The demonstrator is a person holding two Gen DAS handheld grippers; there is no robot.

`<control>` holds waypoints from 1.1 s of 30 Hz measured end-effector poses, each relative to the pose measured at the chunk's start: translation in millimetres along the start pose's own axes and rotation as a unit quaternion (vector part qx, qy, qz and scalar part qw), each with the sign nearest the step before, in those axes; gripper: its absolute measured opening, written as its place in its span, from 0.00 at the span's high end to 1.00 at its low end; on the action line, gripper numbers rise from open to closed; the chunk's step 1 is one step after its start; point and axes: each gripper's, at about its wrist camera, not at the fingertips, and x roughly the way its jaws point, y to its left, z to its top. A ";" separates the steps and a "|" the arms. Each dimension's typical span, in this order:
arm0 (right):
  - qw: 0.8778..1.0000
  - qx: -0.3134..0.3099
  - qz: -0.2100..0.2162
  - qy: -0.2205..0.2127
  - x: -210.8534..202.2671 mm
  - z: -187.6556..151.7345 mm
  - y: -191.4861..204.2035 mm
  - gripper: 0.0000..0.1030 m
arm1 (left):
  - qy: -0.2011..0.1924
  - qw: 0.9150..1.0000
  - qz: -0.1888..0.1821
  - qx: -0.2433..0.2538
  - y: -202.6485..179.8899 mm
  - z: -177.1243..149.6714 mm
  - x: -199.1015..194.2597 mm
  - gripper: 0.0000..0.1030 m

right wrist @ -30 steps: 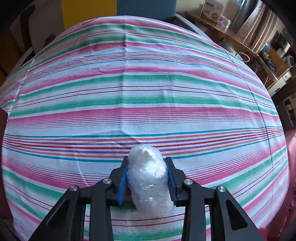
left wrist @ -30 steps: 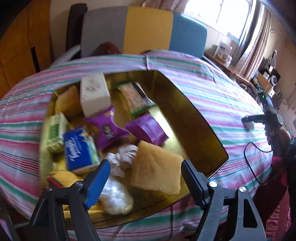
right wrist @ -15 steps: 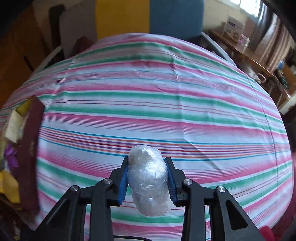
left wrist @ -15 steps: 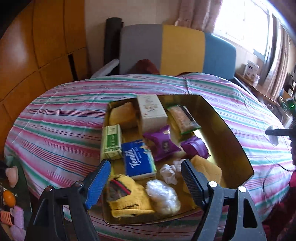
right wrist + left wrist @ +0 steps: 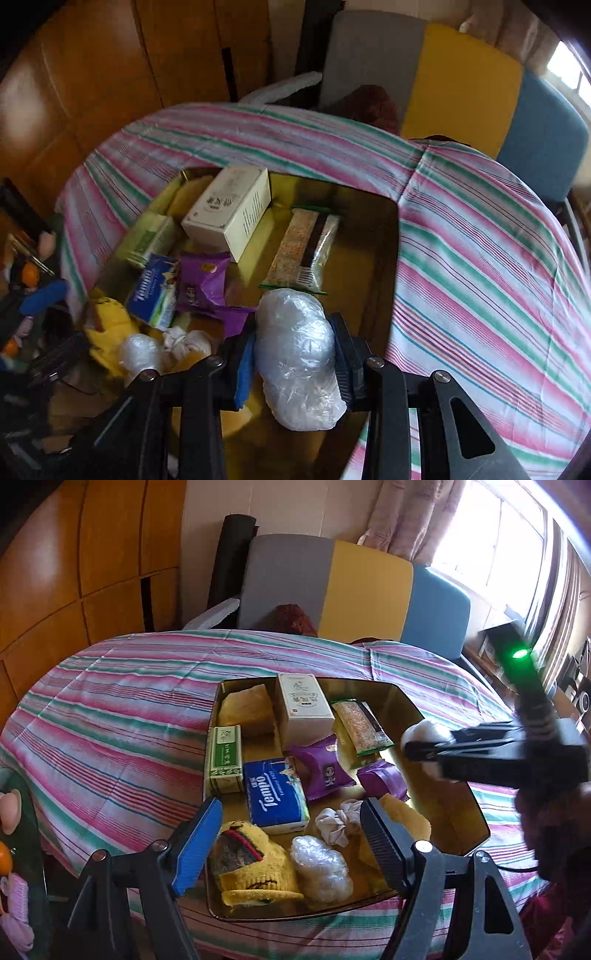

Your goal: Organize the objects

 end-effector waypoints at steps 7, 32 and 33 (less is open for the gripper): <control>0.999 0.012 -0.019 0.039 36.8 3.6 -4.1 0.62 | 0.003 1.000 0.002 -0.011 7.7 -3.3 2.2 0.24; 0.991 0.083 -0.049 -0.094 -39.7 -52.0 10.7 0.15 | -0.064 0.990 0.121 -0.017 0.0 4.2 -33.4 0.24; 0.990 0.085 -0.056 -0.102 -43.0 -56.6 12.3 0.14 | -0.064 0.989 0.133 -0.014 -2.6 4.4 -34.1 0.24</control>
